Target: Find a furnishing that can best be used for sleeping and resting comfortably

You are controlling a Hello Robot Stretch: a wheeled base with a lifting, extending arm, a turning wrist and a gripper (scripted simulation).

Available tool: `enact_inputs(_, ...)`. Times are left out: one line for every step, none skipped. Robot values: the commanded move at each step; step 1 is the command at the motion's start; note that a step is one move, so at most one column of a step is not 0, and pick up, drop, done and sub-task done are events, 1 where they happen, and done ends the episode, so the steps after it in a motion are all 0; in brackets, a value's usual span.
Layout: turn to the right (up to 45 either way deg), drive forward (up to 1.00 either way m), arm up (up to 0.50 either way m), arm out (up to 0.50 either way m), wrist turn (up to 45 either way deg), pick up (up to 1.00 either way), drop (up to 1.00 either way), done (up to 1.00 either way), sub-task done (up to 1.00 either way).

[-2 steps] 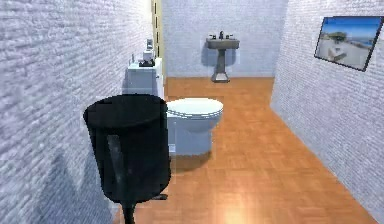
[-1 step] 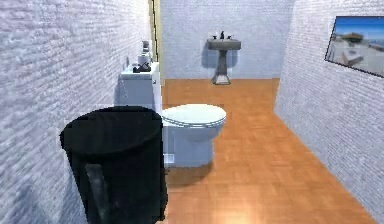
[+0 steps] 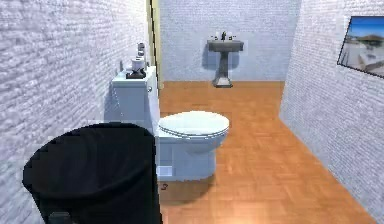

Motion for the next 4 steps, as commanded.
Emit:
enact_inputs(45.0,0.0,0.0,0.0,0.0,0.0,0.0,0.0,0.0)
enact_inputs(0.0,0.45,0.0,0.0,0.0,0.0,0.0,0.0,0.0)
enact_inputs(-18.0,0.0,0.0,0.0,0.0,0.0,0.0,0.0,0.0)
enact_inputs(0.0,1.0,0.0,0.0,0.0,0.0,0.0,0.0,0.0)
